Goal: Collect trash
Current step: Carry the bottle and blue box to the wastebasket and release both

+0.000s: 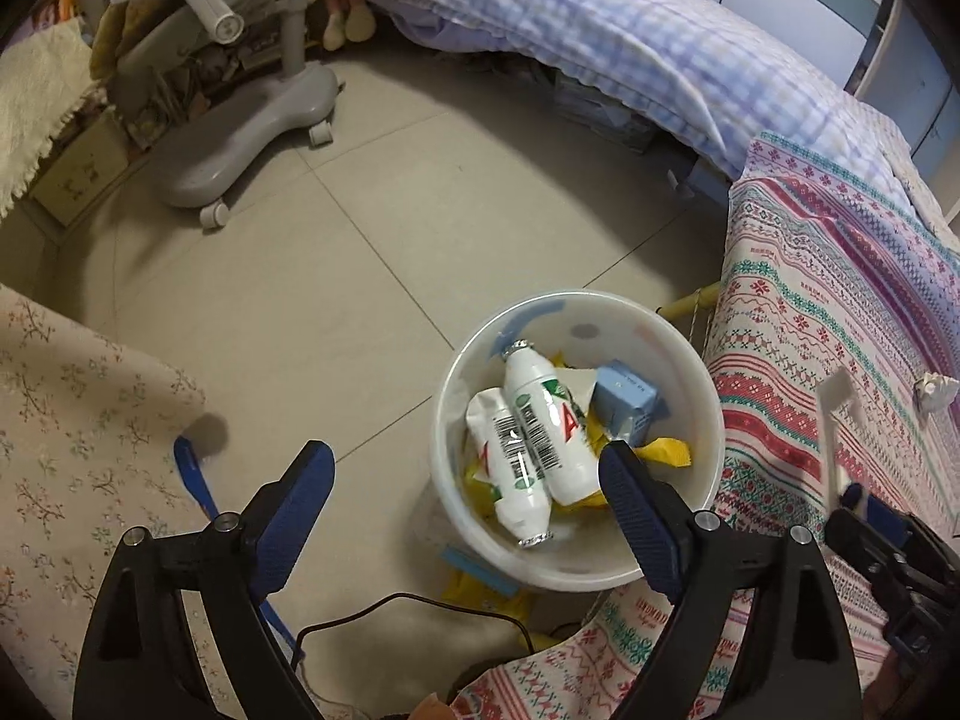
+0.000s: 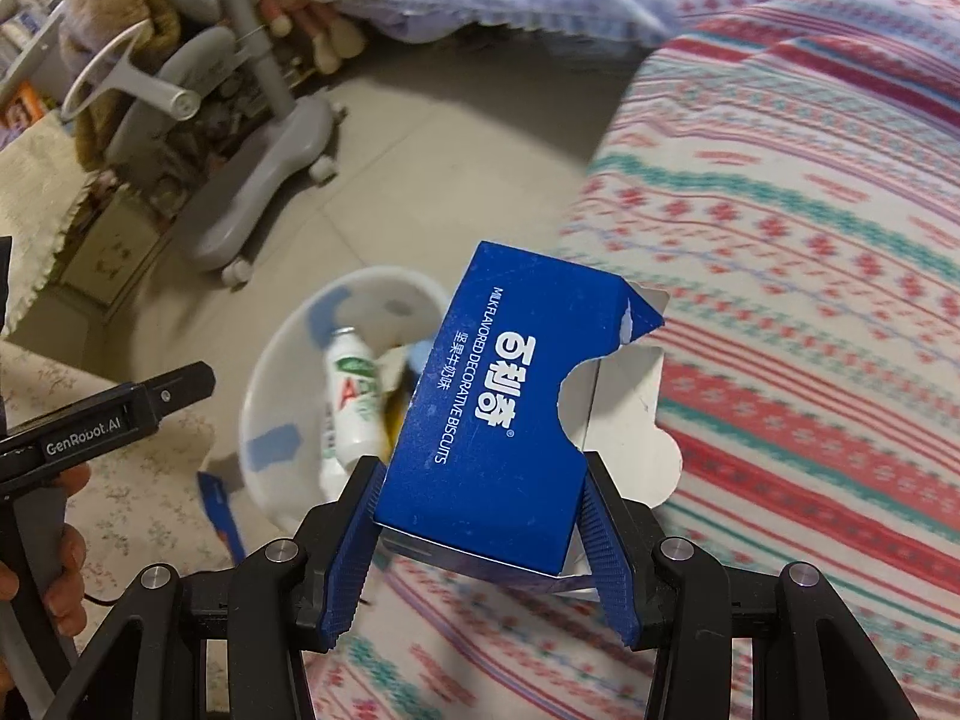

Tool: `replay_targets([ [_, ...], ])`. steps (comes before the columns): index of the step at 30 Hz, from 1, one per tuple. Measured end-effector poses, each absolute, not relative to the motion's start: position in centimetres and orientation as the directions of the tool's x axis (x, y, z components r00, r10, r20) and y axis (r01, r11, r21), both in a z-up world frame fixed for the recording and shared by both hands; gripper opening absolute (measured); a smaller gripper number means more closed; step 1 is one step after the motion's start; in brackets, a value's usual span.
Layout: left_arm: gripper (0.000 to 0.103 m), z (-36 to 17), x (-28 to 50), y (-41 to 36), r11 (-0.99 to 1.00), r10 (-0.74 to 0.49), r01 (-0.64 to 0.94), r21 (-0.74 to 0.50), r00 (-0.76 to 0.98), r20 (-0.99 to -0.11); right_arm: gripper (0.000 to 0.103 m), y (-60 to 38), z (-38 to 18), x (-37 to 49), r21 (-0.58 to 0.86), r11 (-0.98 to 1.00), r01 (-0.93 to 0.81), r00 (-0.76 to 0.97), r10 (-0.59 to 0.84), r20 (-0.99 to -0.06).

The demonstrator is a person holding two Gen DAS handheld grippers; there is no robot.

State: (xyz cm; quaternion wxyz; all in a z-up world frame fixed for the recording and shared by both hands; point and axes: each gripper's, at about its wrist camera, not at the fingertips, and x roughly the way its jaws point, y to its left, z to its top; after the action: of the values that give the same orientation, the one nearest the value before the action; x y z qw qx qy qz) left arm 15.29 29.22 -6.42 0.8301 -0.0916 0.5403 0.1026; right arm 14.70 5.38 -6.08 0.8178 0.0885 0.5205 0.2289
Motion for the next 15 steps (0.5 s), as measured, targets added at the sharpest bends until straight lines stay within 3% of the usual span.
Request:
replay_targets([
  [15, 0.092, -6.8, 14.5, 31.9, 0.954, 0.089, -0.299, -0.028, 0.371, -0.924, 0.055, 11.2, -8.1, 16.0, 0.399, 0.838, -0.371, 0.313, 0.518, -0.796],
])
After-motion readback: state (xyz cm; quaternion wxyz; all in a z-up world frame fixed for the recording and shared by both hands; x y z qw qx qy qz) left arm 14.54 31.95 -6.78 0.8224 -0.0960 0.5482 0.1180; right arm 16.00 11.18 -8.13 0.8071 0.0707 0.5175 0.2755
